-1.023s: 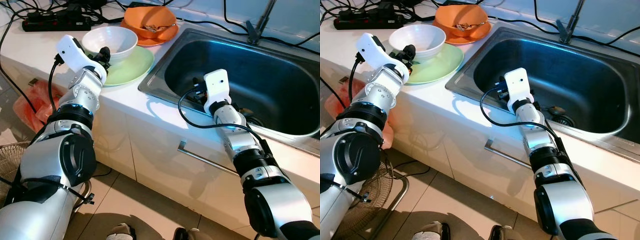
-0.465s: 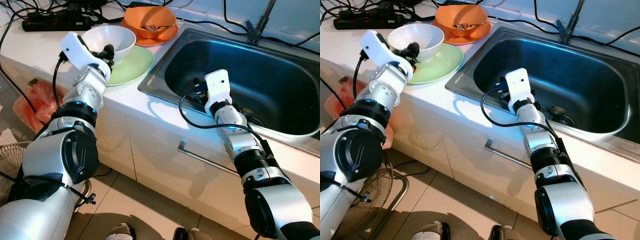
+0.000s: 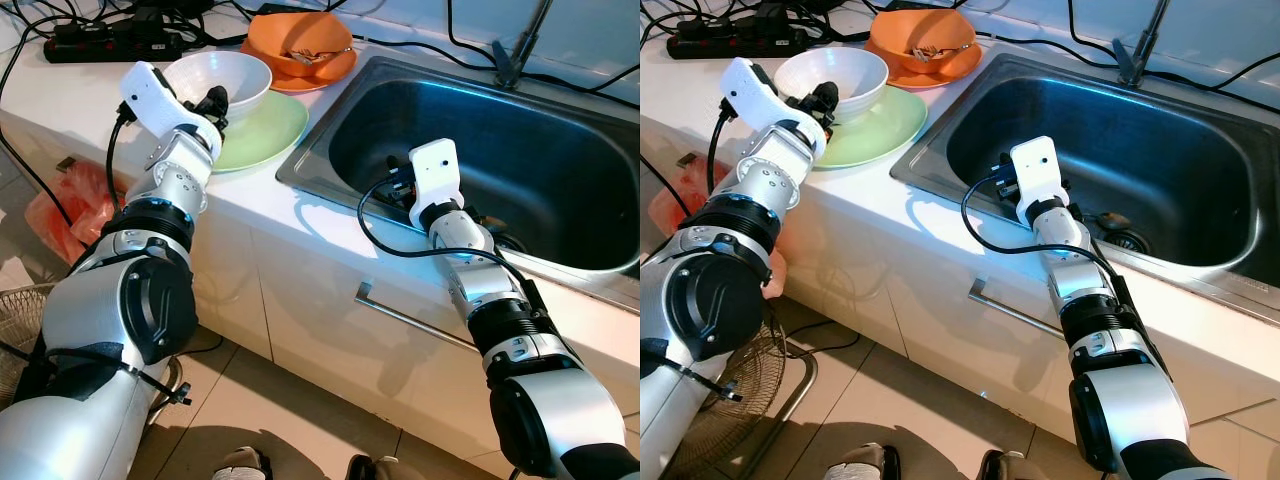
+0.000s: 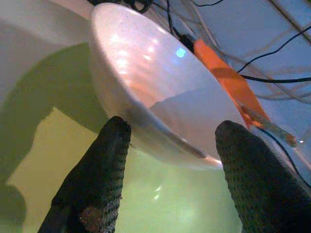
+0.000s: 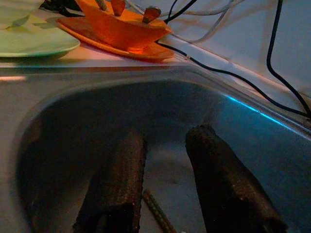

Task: Kitchen organization

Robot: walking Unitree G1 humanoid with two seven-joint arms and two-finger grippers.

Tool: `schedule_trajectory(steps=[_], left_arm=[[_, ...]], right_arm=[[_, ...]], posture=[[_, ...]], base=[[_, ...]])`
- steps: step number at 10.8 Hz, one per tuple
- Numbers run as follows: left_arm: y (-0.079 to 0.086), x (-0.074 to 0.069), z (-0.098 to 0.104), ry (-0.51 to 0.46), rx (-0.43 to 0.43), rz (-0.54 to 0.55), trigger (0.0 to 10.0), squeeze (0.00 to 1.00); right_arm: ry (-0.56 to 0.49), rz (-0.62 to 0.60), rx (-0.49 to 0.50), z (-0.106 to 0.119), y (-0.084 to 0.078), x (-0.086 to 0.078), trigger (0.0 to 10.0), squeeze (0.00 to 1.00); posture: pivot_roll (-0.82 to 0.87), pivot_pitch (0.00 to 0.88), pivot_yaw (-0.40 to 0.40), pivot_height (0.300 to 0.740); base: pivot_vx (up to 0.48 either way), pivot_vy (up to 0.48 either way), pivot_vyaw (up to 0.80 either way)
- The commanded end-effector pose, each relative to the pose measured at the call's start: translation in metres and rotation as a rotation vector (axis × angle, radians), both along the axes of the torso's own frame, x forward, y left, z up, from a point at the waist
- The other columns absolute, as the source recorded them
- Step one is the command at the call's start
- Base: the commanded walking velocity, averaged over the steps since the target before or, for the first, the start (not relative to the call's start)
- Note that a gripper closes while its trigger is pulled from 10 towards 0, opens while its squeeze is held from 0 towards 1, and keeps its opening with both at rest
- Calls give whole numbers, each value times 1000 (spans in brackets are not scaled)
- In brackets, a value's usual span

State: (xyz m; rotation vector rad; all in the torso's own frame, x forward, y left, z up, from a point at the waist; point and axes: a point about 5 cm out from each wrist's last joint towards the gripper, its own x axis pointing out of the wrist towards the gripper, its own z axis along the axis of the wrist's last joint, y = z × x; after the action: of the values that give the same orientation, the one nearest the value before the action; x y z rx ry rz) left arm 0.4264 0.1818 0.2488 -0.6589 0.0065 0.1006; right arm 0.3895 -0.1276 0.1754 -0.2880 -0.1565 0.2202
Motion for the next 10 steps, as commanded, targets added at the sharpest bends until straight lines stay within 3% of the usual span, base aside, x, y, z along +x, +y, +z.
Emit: schedule_trajectory(steps=[1, 2, 3, 7, 10], left_arm=[[1, 0, 2, 5, 26, 11, 10000, 0], [-4, 0, -1, 0, 169, -3, 10000, 0], [-18, 0, 7, -104, 405, -31, 10000, 0], [-42, -14, 5, -237, 596, -31, 10000, 0], [-58, -38, -16, -236, 607, -44, 10000, 0]], right_arm=[[49, -9, -11, -12, -6, -3, 10000, 0], [46, -17, -6, -12, -8, -3, 10000, 0], [31, -33, 24, -10, -11, -4, 10000, 0], [23, -18, 81, -8, -3, -4, 10000, 0], [23, -12, 91, -9, -2, -5, 10000, 0]], posture=[[39, 112, -26, 740], [39, 119, -28, 740], [45, 129, -31, 740], [75, 137, -29, 740], [80, 137, -29, 740]], base=[[0, 0, 0], [0, 0, 0], [0, 0, 0], [0, 0, 0], [0, 0, 0]])
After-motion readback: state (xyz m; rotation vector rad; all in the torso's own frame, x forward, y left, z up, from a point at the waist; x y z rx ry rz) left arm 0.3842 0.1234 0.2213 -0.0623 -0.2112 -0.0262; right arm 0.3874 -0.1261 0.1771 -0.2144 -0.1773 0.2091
